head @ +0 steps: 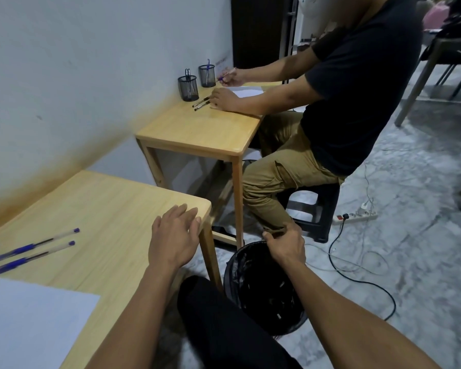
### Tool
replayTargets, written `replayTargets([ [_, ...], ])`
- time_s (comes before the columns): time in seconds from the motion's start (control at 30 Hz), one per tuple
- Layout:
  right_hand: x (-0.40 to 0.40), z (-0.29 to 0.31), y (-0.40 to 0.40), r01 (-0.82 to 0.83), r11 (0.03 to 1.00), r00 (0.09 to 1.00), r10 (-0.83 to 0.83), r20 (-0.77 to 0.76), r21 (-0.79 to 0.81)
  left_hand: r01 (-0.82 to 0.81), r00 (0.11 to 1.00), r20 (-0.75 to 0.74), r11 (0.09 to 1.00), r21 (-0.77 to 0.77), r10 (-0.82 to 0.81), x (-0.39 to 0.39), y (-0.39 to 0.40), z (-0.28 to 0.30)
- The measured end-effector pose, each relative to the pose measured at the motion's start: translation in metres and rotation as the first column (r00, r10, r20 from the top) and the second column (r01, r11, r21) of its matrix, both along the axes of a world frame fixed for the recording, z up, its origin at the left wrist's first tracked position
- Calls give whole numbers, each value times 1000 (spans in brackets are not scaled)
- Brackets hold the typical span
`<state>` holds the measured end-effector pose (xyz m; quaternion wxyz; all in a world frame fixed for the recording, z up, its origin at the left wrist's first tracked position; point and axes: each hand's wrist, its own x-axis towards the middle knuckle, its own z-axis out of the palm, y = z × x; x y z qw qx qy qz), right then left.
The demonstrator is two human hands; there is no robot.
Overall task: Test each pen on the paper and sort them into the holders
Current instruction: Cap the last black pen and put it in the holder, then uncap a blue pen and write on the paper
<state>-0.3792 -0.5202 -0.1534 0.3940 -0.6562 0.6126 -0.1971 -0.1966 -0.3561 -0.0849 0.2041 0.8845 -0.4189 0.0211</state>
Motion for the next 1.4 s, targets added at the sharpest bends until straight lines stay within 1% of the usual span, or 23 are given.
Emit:
replayTargets([
  [0.2,6,11,0,1,1000,999,0,34,-16,-7,1000,-12,1000,1,7,-1,-1,1],
  [0.3,16,24,2,-5,998,996,10,90,-63,0,999,-47,1000,3,0,0,-1,6],
  [0.37,27,38,6,-10,993,991,26,132,-115,-1,997,-81,1000,-23,-1,-1,2,13],
  [0.4,33,47,9,-13,992,983,36,180,-129,-12,995,-100,999,-48,8,-1,4,17],
  [0.5,53,70,21,-33,988,929,86,360,-153,-55,991,-128,992,-114,40,3,18,30],
  [0.63,80,102,49,-129,960,850,237,471,-249,-107,988,-135,975,-196,81,12,52,49],
  [0.7,92,118,67,-184,939,811,312,495,-290,-146,983,-143,961,-234,115,12,72,58],
  [0.8,110,137,100,-331,889,738,453,500,-317,-218,972,-150,942,-257,184,13,108,67],
  [0.93,135,148,148,-518,768,596,640,484,-378,-320,946,-157,897,-306,284,11,157,72],
  [1.03,162,149,188,-641,647,478,758,445,-413,-414,910,-174,848,-330,377,12,199,70],
  [1.17,199,141,229,-745,477,368,877,310,-466,-525,851,-198,782,-334,487,16,248,62],
  [1.23,221,134,244,-776,404,345,915,210,-484,-581,814,-194,748,-321,548,22,267,57],
  [1.3,242,126,252,-802,344,350,933,82,-487,-631,775,-201,712,-307,600,31,281,51],
  [1.37,261,118,255,-835,273,361,927,-100,-478,-667,744,-218,682,-300,632,44,288,47],
  [1.4,270,113,254,-851,220,351,914,-204,-477,-675,737,-214,678,-293,641,52,288,45],
])
